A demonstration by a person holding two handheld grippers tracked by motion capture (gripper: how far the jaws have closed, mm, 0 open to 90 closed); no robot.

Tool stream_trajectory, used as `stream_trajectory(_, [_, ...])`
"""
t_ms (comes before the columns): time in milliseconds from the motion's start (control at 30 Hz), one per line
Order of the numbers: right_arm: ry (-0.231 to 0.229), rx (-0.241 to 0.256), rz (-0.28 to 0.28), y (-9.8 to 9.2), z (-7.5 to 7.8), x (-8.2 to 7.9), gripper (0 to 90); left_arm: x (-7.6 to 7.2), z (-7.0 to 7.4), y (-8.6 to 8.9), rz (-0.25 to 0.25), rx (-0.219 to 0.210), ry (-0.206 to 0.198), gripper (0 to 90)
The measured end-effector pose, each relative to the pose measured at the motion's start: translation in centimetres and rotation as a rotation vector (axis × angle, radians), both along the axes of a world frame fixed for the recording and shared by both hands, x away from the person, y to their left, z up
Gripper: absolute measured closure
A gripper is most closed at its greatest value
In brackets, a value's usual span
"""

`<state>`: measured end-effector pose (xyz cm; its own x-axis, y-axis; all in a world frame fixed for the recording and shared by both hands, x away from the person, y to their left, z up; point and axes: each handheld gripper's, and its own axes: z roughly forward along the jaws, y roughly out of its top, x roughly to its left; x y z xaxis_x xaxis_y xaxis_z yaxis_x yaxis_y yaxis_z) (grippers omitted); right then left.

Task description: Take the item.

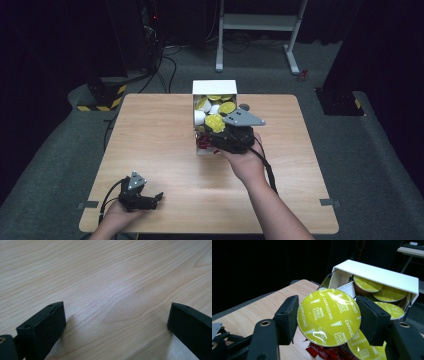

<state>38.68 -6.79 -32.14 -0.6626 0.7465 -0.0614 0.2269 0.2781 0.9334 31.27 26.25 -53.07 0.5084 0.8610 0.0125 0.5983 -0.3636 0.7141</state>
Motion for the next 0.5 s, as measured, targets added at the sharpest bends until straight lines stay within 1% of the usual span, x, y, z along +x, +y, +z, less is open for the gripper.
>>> stream_trajectory(233, [0.008, 0.005, 0.017, -0.5, -0.8, -1.0, 38.0, 0.0, 0.0, 0.0, -0.002, -0.003, 0.001, 2.3])
stream_trajectory(267, [0.011, 0.008, 0.026, -0.6, -1.3, -1.3, 38.0, 0.1, 0.0, 0.0, -0.004, -0.004, 0.003, 2.3])
stream_trajectory(300, [0.011, 0.008, 0.026, -0.6, -1.3, -1.3, 38.0, 0.1, 0.0, 0.0, -0.004, -0.004, 0.003, 2.3])
stream_trajectory(333, [0.009, 0.002, 0.034, -0.6, -1.7, -1.7, 38.0, 0.1, 0.0, -0.1, -0.003, -0.007, 0.005, 2.3])
stream_trajectory(500, [0.013, -0.001, 0.046, -0.7, -2.6, -2.3, 38.0, 0.1, 0.0, -0.1, -0.003, -0.007, 0.005, 2.4])
